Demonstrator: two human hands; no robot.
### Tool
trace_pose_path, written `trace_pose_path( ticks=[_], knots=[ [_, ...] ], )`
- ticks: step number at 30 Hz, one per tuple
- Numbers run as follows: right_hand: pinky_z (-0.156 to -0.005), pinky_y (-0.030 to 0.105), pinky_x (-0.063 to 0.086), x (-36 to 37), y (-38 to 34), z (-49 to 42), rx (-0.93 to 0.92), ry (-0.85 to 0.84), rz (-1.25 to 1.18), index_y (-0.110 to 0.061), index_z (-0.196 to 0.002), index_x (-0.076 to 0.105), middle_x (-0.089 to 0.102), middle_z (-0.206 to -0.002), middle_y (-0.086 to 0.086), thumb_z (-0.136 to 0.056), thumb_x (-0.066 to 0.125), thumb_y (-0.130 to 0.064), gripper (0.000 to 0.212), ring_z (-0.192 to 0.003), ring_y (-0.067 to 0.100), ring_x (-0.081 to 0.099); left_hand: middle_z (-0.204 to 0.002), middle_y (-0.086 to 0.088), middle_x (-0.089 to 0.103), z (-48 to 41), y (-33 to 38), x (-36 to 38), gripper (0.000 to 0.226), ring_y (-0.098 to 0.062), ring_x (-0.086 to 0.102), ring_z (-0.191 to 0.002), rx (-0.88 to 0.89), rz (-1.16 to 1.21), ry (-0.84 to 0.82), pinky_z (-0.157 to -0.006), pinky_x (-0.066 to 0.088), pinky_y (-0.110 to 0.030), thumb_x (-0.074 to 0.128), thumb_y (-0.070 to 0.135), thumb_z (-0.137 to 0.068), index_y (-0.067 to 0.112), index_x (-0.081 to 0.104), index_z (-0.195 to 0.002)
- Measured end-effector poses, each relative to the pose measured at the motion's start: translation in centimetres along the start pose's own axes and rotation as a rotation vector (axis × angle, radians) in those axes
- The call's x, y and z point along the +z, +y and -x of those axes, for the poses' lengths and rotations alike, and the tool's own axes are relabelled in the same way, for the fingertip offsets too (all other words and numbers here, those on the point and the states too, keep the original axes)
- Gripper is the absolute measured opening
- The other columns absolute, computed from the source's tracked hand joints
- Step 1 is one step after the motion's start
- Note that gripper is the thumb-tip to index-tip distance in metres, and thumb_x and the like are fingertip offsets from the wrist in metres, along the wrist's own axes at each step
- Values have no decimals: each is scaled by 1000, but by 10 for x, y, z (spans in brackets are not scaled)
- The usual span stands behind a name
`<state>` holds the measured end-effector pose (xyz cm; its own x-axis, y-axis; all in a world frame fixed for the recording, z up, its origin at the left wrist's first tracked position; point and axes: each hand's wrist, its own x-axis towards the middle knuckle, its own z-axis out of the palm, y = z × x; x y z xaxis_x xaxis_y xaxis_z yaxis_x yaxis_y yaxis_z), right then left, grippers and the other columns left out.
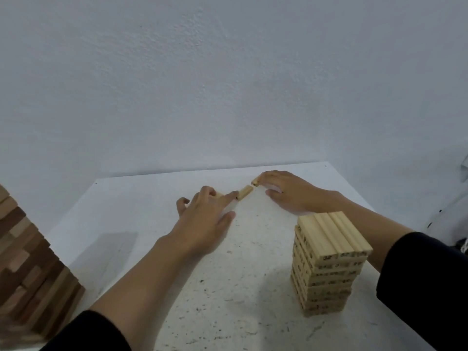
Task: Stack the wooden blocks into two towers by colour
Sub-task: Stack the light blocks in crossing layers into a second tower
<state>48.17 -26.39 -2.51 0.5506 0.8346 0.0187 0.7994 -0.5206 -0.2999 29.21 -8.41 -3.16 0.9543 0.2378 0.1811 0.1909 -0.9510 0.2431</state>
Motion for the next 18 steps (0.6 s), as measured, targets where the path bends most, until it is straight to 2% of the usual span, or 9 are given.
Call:
trace_pose_path(
  ticks=[2, 4, 7, 10, 15, 16, 18],
  knots=[
    [-116, 20, 18, 2, 3, 0, 2, 43, -38, -26, -144, 51, 44, -152, -10, -106, 37, -18, 41, -144, 13, 33, -141, 2, 36, -8, 3, 6, 44, -15, 36, -135, 41, -34, -9, -109, 20, -53, 32, 49, -106, 54, 23, -149],
    [-115, 30, 31, 2, 6, 3, 13, 91, -87, -29, -130, 60, 55, -140, -12, -102, 39, -13, 38, -135, 14, 44, -147, 3, 34, -14, 4, 10, 43, -17, 33, -139, 55, -45, -15, -107, 20, -53, 29, 50, -106, 50, 29, -149],
    [-111, 35, 39, -1, 2, 12, -27, 114, -133, -22, -118, 67, 63, -130, -8, -95, 41, 1, 42, -125, 13, 53, -151, 10, 37, -18, 2, 12, 44, -12, 35, -140, 39, -31, 31, -108, 16, -52, 32, 50, -105, 42, 41, -147],
    [-111, 32, 39, -9, -6, 18, -43, 65, -166, -17, -120, 71, 62, -133, -4, -98, 41, 5, 43, -127, 12, 54, -133, 15, 51, -18, 3, 10, 39, -7, 47, -124, 26, 38, 83, -105, 17, -45, 36, 46, -104, 35, 57, -135],
    [-114, 31, 36, -27, -27, 21, -73, -137, -186, -17, -127, 70, 56, -144, -7, -103, 40, 1, 42, -133, 12, 48, -124, 16, 54, -2, 9, 0, 32, -5, 51, -113, 59, 9, 59, -101, 15, -39, 44, 39, -103, 36, 60, -131],
    [-113, 28, 36, -29, -30, 21, -92, -175, -179, -16, -129, 68, 55, -146, -7, -102, 41, 2, 43, -134, 13, 48, -122, 16, 54, 3, 10, -1, 31, -5, 51, -111, 66, 10, 64, -101, 17, -40, 45, 38, -103, 37, 60, -130],
    [-104, 13, 35, -32, -37, 21, -129, -244, -172, -11, -133, 65, 52, -149, -3, -100, 42, 7, 44, -134, 14, 48, -119, 16, 54, 13, 13, -4, 31, -6, 51, -110, 88, -13, 47, -103, 19, -42, 44, 38, -103, 40, 58, -130]
  ],
)
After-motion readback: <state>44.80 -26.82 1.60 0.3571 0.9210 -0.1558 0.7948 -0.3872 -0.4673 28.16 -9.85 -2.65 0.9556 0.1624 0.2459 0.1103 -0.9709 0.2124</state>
